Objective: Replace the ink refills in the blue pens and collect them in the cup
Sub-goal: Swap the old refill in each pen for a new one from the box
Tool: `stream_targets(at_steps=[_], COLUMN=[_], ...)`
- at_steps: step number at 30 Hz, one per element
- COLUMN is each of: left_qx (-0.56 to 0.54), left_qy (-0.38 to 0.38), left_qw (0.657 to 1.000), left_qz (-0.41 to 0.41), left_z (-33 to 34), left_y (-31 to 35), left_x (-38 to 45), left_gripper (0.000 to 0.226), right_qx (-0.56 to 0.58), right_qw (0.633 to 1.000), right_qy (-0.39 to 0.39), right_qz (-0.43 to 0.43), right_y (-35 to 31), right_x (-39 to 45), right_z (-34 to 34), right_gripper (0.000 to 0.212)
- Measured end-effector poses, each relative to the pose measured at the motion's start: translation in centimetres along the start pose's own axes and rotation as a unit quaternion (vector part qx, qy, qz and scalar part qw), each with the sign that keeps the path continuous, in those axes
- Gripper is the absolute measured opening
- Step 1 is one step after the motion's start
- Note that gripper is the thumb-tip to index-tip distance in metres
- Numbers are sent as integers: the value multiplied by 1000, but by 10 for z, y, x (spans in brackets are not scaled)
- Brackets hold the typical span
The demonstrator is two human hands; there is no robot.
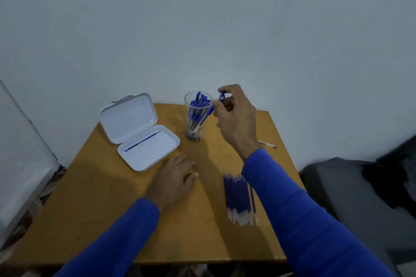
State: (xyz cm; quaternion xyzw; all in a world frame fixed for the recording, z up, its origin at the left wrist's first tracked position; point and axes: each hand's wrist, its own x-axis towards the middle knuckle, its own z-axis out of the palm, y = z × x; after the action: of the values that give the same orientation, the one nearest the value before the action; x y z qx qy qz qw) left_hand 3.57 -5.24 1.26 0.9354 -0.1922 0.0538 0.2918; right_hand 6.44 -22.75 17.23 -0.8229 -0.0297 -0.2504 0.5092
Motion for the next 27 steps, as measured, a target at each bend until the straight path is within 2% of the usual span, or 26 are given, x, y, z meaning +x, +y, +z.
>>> stream_targets(at_steps=[7,12,19,23,27], left_qx=[49,53,64,64,67], left_qy=[-23,-30,-24,-28,-36], left_qw=[997,997,996,996,996], left_qz=[53,57,53,47,44], left_z=[12,17,19,20,21], left_y=[1,-5,-7,-8,-9], left_x=[33,42,40,41,41], left_gripper=[48,51,49,49,51], right_qx=[43,37,-62,-183,-210], right_qw=[997,995,996,978,970], right_qy=[56,70,-32,-92,-123], right_qz=[-29,-64,-52,-52,-29], right_y=[-8,3,26,35,39], right_x=[47,64,79,84,85], right_z=[6,26,51,57,61], right_gripper=[19,18,14,22,17])
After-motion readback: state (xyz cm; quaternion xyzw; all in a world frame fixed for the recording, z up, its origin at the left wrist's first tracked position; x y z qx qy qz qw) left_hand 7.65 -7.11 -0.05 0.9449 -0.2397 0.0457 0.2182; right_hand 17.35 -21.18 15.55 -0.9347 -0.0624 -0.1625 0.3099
